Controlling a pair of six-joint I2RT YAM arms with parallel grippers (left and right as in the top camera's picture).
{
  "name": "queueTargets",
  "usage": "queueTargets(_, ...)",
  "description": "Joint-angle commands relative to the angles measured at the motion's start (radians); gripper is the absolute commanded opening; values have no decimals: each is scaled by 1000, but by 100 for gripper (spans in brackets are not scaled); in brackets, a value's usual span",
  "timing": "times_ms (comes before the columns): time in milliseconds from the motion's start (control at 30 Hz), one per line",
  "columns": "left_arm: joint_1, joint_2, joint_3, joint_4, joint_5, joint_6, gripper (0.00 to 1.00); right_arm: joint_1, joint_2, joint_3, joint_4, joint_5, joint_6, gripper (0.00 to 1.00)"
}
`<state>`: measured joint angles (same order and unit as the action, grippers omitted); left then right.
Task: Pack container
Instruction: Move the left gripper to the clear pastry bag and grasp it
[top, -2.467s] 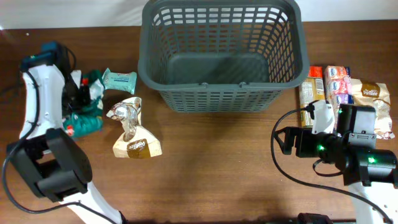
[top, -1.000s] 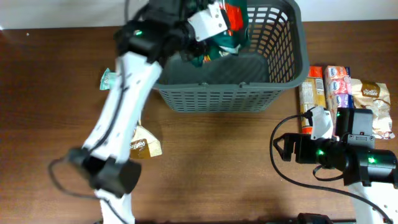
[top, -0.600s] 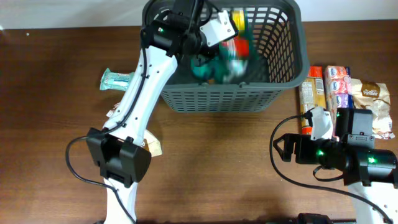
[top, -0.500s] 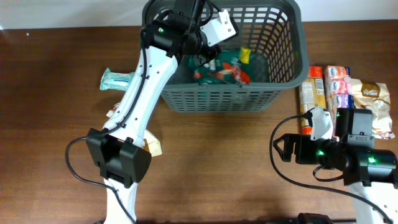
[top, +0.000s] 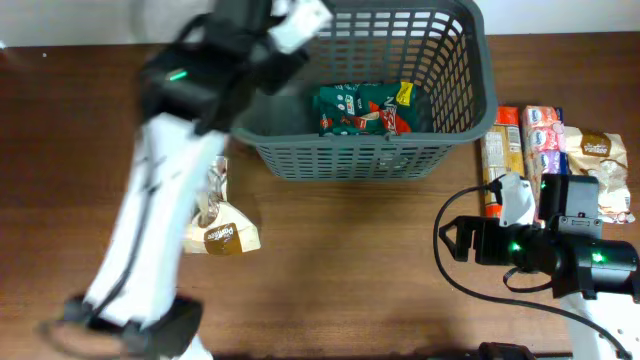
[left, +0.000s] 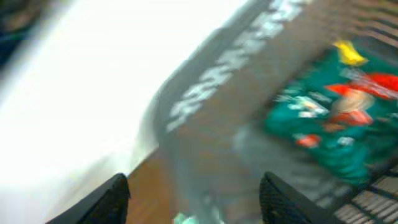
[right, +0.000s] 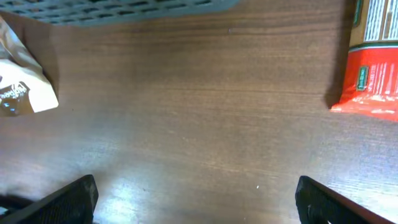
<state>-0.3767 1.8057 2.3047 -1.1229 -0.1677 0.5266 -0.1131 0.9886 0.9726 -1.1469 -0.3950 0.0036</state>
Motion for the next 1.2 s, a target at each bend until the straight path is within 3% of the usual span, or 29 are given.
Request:
queueTargets(0,129,-112,24,-48,-109,-217,67,8,1,17,-6,-16,5,99)
queueTargets(200,420,-132,10,-268,29,-430,66,8,1,17,-18,-16,5,99)
queueTargets(467,612,-84,-210,-325,305,-437,56,8,1,17,-17,-16,5,99)
queueTargets(867,642,-84,-698,-109,457,-454,57,8,1,17,-17,-16,5,99)
queueTargets(1000,642,-84,-880,26,495,-451,69,8,1,17,-17,-16,5,99)
queueTargets(1167,641,-84,-987,79,528,-417,73,8,1,17,-17,-15,5,99)
